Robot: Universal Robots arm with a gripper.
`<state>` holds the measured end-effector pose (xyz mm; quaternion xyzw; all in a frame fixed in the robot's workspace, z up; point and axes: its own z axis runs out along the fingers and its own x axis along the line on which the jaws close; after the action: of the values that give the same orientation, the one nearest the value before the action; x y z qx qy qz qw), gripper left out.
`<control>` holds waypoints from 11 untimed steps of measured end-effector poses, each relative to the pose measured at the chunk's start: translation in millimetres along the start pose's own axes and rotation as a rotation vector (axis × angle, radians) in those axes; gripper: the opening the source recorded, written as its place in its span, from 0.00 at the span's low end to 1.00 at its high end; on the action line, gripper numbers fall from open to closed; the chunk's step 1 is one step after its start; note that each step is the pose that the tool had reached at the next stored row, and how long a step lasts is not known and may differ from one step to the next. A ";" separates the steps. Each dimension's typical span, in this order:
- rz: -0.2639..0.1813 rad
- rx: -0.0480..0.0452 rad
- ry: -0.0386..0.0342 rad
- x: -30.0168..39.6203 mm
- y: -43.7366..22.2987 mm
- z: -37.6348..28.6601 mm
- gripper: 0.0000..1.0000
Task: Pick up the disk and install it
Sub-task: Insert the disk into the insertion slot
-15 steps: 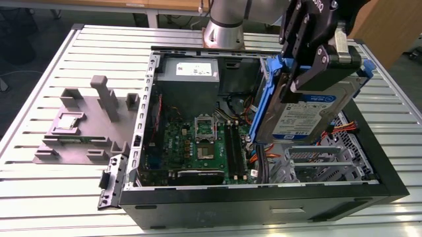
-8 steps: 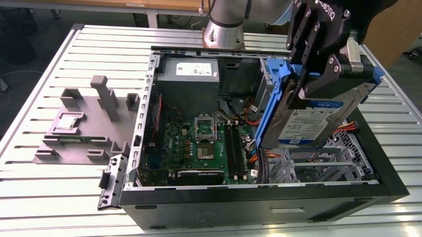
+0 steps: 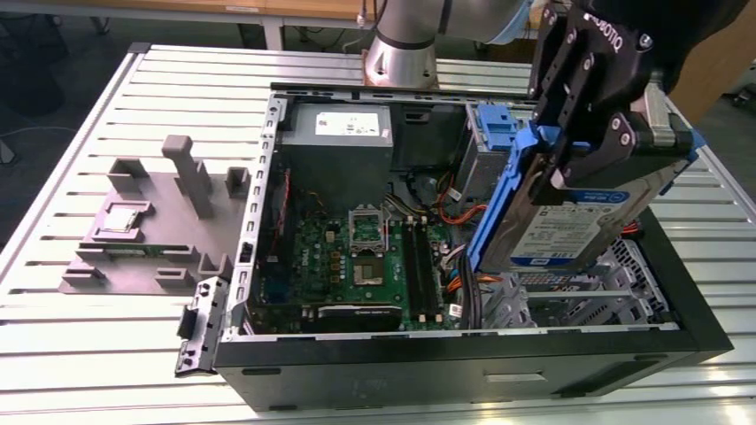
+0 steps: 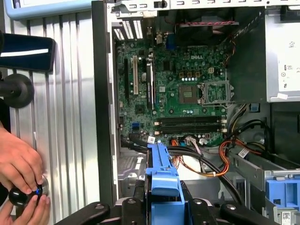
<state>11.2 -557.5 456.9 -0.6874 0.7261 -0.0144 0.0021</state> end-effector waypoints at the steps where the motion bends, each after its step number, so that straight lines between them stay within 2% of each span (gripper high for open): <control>1: 0.000 0.0000 0.0000 0.3 -1.4 0.5 0.37; 11: 0.000 -0.0001 0.0001 0.5 -3.2 1.2 0.37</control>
<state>14.4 -558.2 455.8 -0.6874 0.7261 -0.0144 0.0020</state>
